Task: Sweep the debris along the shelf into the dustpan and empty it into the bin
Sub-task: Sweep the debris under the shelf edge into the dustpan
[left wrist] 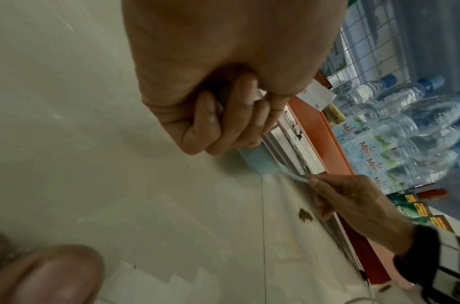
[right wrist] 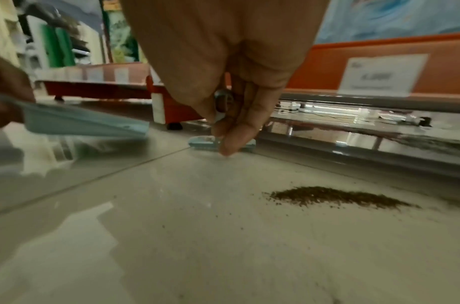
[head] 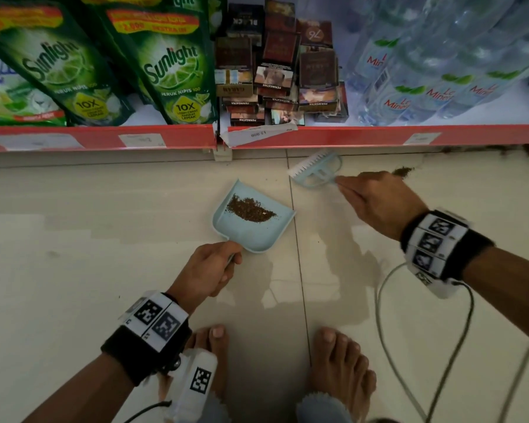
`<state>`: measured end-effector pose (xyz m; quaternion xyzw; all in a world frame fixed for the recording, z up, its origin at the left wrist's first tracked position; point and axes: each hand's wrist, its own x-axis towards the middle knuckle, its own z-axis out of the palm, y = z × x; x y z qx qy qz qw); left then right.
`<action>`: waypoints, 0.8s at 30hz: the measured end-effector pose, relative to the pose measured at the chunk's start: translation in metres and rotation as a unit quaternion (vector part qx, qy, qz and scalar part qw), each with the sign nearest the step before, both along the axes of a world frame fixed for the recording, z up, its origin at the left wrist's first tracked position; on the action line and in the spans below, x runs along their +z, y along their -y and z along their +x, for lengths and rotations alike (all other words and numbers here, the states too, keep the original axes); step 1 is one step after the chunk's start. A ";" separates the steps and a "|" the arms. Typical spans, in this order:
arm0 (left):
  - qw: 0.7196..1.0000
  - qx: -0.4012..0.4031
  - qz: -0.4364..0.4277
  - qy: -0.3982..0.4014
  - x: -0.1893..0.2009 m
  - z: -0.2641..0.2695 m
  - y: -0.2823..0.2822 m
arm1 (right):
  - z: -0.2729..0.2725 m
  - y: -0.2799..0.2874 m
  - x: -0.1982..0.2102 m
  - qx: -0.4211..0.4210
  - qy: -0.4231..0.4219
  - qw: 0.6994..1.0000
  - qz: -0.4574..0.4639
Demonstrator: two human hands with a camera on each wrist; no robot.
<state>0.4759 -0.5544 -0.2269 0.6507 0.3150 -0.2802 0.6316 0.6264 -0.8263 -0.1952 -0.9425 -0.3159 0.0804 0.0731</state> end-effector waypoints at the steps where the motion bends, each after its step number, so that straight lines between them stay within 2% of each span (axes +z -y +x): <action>1: 1.000 -0.002 0.000 -0.001 0.000 -0.001 0.000 | 0.000 0.003 0.005 -0.002 0.000 1.000 0.016; 6: 1.000 -0.002 -0.002 -0.002 0.002 -0.004 0.000 | 0.006 -0.046 0.020 0.050 0.008 0.986 0.157; 8: 1.000 -0.002 0.001 0.000 0.004 -0.005 -0.001 | 0.011 -0.075 0.020 0.071 0.002 0.982 0.175; 13: 1.000 0.014 0.007 0.000 0.008 -0.010 -0.005 | 0.024 -0.104 0.021 0.118 -0.038 0.989 0.083; 16: 1.000 0.018 0.007 0.001 0.009 -0.012 -0.007 | 0.029 -0.086 0.024 0.122 -0.051 0.991 -0.015; 18: 1.000 0.021 0.007 0.000 0.009 -0.014 -0.010 | 0.031 -0.067 0.032 0.108 -0.045 0.992 -0.044; 21: 1.000 0.023 0.006 -0.002 0.007 -0.014 -0.012 | 0.031 -0.047 0.047 0.103 -0.013 0.995 -0.011; 24: 1.000 0.019 0.001 -0.001 0.005 -0.014 -0.012 | 0.025 -0.059 0.050 0.103 -0.012 0.991 0.082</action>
